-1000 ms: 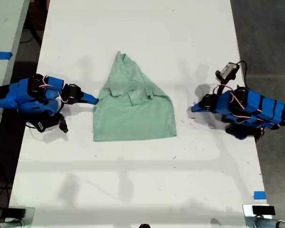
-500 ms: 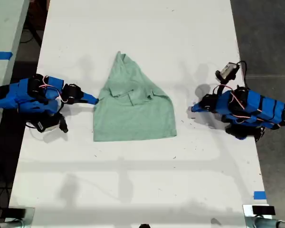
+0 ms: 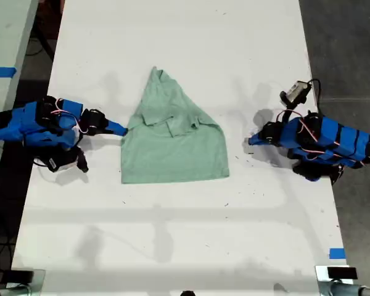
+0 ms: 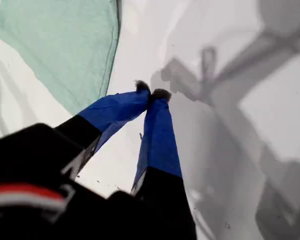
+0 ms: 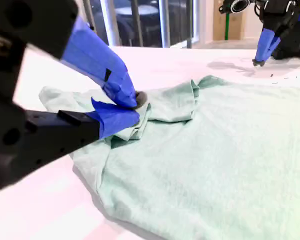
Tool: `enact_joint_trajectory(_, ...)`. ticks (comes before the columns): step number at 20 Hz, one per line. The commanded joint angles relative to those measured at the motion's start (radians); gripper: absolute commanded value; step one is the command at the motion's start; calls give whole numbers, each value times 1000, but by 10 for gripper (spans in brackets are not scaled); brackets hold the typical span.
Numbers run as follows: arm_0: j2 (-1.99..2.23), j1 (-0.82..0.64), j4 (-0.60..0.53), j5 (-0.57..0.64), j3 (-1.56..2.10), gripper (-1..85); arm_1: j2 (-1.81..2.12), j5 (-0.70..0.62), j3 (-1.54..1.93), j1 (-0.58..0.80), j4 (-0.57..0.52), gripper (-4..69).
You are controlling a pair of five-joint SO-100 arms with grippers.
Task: Fold t shirt
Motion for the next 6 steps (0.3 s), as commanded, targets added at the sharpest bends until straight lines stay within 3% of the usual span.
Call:
enact_joint_trajectory(1, 8, -11, 3, -14, 8, -1, 6, -26, 44, 6, -3, 22)
enact_joint_trajectory(6, 8, -9, 3, -11, 8, -1, 6, -17, 44, 2, 0, 22)
